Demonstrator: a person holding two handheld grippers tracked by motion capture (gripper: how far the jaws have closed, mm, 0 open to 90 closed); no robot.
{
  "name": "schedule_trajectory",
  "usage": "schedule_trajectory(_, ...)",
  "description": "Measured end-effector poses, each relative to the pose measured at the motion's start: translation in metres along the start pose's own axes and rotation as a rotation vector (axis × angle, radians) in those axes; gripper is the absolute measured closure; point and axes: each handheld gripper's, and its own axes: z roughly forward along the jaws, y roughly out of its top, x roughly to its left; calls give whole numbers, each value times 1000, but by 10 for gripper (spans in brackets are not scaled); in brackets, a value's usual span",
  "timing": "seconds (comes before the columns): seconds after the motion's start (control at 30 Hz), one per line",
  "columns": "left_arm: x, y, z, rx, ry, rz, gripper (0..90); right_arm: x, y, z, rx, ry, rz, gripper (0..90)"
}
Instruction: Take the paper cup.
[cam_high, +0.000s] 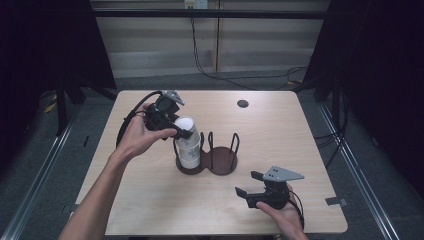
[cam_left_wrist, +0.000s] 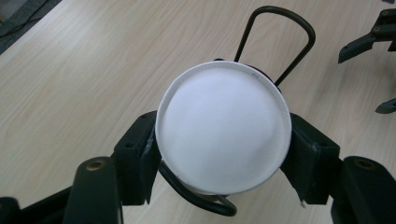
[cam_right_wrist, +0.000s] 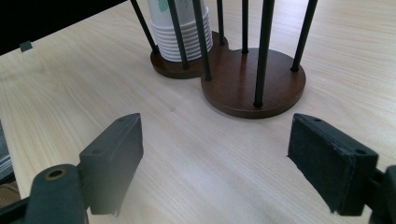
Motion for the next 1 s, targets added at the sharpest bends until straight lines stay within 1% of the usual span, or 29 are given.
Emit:
schedule_trajectory(0.03,0,0,-1,-8,-1,-1,353,0,0,0,1,0,0,175)
schedule_trajectory(0.07,0,0,-3,-9,-1,7,353,0,0,0,1,1,1,175)
schedule_trajectory(0.13,0,-1,-4,-21,0,-2,353,0,0,0,1,0,1,175)
schedule_trajectory(0.17,1,-1,-6,-29,5,3,352,0,0,0,0,1,3,175)
schedule_trajectory(0.2,1,-2,-7,-44,9,-3,353,0,0,0,0,1,2,175)
schedule_trajectory(0.23,2,-2,-9,-51,13,3,353,0,0,0,0,0,2,175)
schedule_trajectory(0.27,1,-3,-9,-63,13,-10,353,0,0,0,0,0,3,175)
schedule_trajectory(0.33,1,-4,-11,-69,11,-9,353,0,0,0,1,-2,3,175)
schedule_trajectory(0.37,2,-5,-13,-71,12,1,354,0,0,0,1,-3,2,175)
schedule_trajectory(0.4,1,-5,-13,-91,4,-17,354,0,0,0,1,-4,2,175)
schedule_trajectory(0.5,1,-6,-17,-103,8,-6,354,0,0,0,0,-4,3,175)
schedule_trajectory(0.53,0,-6,-18,-110,6,-12,354,0,0,0,1,-5,3,175)
schedule_trajectory(0.6,0,-7,-20,-119,9,-7,355,-1,0,0,2,-5,2,175)
schedule_trajectory(0.7,-2,-8,-21,-132,13,-6,356,-1,0,0,3,-8,3,176)
schedule_trajectory(0.8,-9,-8,-24,-154,13,3,357,-1,0,-1,-1,-10,0,176)
schedule_trajectory(0.9,-9,-10,-26,-168,17,1,357,-1,0,0,1,-11,3,176)
schedule_trajectory(0.93,-9,-11,-26,-176,10,-7,357,-1,0,-1,-2,-10,-1,176)
schedule_trajectory(1.0,-10,-13,-27,-186,12,0,357,-1,0,-1,-1,-11,3,176)
